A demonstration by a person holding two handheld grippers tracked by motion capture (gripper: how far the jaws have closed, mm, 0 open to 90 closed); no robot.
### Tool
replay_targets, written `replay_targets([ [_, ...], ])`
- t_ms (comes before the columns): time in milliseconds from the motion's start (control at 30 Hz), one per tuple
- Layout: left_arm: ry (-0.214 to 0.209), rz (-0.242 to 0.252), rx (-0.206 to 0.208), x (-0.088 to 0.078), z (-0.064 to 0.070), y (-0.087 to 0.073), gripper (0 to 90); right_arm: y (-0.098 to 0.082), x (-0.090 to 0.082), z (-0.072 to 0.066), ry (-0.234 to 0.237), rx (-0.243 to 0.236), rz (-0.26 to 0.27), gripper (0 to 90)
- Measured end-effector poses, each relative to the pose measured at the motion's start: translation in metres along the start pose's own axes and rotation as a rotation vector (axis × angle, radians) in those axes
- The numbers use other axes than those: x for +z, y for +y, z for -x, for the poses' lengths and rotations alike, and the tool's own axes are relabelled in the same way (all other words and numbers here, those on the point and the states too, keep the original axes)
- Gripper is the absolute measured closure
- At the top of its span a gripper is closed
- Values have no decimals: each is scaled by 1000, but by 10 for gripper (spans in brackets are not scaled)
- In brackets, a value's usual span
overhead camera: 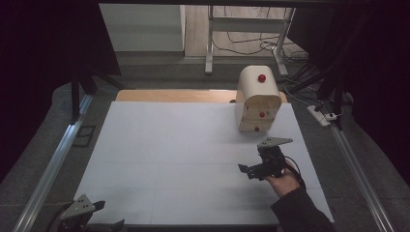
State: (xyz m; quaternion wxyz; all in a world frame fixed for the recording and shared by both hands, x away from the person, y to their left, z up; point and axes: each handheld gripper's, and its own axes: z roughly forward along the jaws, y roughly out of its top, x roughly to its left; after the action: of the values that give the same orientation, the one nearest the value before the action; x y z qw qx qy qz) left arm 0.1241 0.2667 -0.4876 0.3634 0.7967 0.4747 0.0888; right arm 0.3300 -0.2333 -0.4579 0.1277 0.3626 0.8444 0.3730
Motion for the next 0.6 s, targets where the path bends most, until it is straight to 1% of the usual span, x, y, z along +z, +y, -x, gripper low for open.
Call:
replay_targets([
  [200,0,-2,2,0,0,0,63,-7,-1,-8,1,-25,4,0],
  [367,0,-2,3,0,0,0,63,-14,0,-13,1,-40,-9,0],
  [600,0,-4,5,0,0,0,63,-21,0,-16,1,-37,-23,0],
])
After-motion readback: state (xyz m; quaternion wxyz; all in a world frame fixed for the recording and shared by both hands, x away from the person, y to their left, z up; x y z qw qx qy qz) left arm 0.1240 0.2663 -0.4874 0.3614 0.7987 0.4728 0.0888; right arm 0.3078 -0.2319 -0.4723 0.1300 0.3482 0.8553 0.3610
